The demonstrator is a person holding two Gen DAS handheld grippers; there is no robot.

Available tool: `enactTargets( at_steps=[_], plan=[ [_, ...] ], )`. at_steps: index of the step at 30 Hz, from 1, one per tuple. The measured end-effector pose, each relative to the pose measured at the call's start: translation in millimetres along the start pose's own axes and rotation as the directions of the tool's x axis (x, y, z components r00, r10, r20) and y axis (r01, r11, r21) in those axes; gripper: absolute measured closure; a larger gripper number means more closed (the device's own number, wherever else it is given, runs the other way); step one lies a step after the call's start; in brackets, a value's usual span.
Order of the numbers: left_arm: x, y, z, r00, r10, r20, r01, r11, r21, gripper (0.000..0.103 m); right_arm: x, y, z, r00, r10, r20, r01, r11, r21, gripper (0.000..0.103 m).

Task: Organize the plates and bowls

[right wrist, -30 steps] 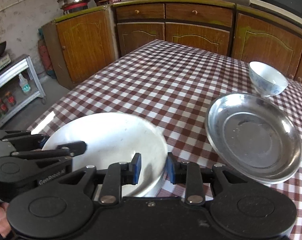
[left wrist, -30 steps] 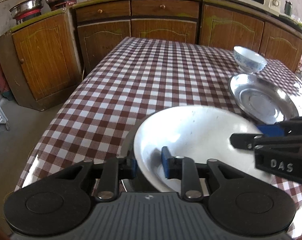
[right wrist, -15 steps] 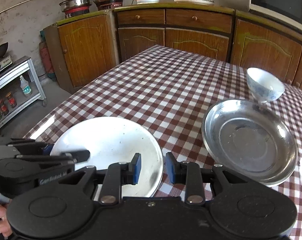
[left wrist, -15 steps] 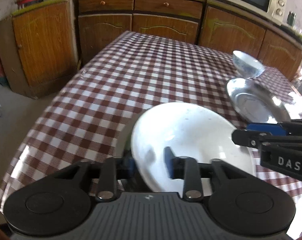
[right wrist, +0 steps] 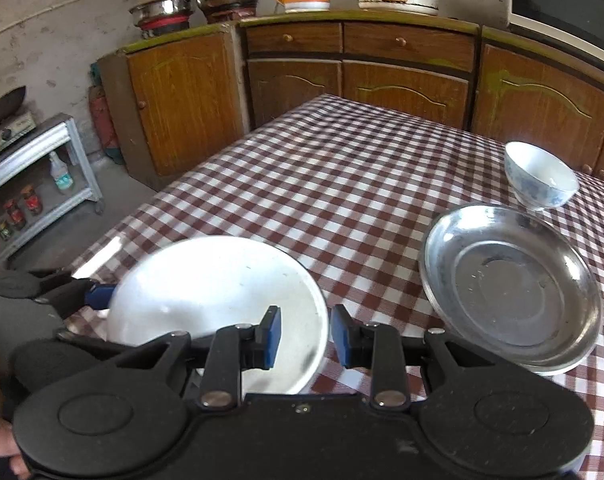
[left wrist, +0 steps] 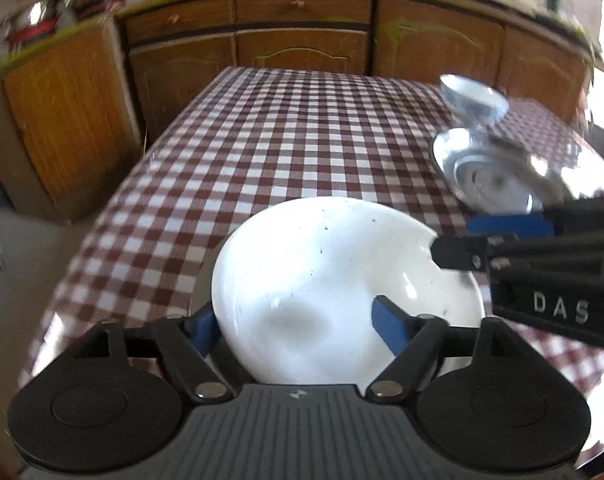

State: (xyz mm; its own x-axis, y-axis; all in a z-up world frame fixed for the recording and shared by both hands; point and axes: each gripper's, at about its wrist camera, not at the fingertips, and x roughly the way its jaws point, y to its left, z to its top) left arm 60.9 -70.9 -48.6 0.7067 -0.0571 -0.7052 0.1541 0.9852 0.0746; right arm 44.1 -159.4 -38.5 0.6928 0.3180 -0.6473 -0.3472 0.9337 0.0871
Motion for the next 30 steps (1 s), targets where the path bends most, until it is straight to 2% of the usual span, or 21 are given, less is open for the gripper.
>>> enactTargets(
  at_steps=[2, 3, 4, 7, 9, 14, 19, 24, 30],
  plan=[
    [-1, -1, 0, 0.999, 0.028, 0.017, -0.029, 0.999, 0.026, 0.019, 1, 5, 0, 1.0, 0.007, -0.008, -0.007, 1.0, -0.015, 0.067],
    [-3, -1, 1, 0.998, 0.047, 0.031, -0.048, 0.998, 0.031, 0.012, 3, 6, 0, 1.0, 0.019, -0.015, -0.019, 1.0, -0.017, 0.067],
    [-5, -1, 0, 0.996, 0.071, 0.044, -0.073, 0.996, 0.048, 0.009, 5, 6, -1, 0.999, 0.027, -0.019, -0.027, 1.0, -0.008, 0.067],
    [-6, 4, -1, 0.994, 0.093, 0.053, -0.097, 0.993, 0.075, 0.009, 11, 7, -1, 0.999, 0.021, -0.044, -0.021, 1.0, -0.003, 0.067],
    [-6, 12, -3, 0.993, 0.106, 0.05, -0.108, 0.993, 0.04, 0.009, 12, 7, -2, 0.999, 0.006, -0.044, -0.007, 1.0, -0.005, 0.067],
    [-11, 31, 2, 0.996, 0.08, 0.036, -0.076, 0.992, -0.103, 0.009, 7, 5, -1, 0.999, 0.008, -0.033, -0.007, 1.0, 0.012, 0.066],
    [-22, 29, 17, 0.994, 0.102, 0.05, -0.093, 0.984, -0.153, 0.009, -7, 7, 10, 1.0, 0.008, 0.01, -0.008, 1.0, 0.007, 0.054],
    [-36, 26, 33, 0.991, 0.113, 0.066, -0.098, 0.976, -0.192, 0.009, -26, 3, 26, 0.998, -0.008, 0.055, 0.007, 1.0, 0.018, 0.035],
    [-47, 19, 52, 0.991, 0.105, 0.079, -0.086, 0.973, -0.213, 0.009, -49, -8, 43, 0.995, -0.028, 0.094, 0.024, 0.999, 0.045, 0.024]
  ],
)
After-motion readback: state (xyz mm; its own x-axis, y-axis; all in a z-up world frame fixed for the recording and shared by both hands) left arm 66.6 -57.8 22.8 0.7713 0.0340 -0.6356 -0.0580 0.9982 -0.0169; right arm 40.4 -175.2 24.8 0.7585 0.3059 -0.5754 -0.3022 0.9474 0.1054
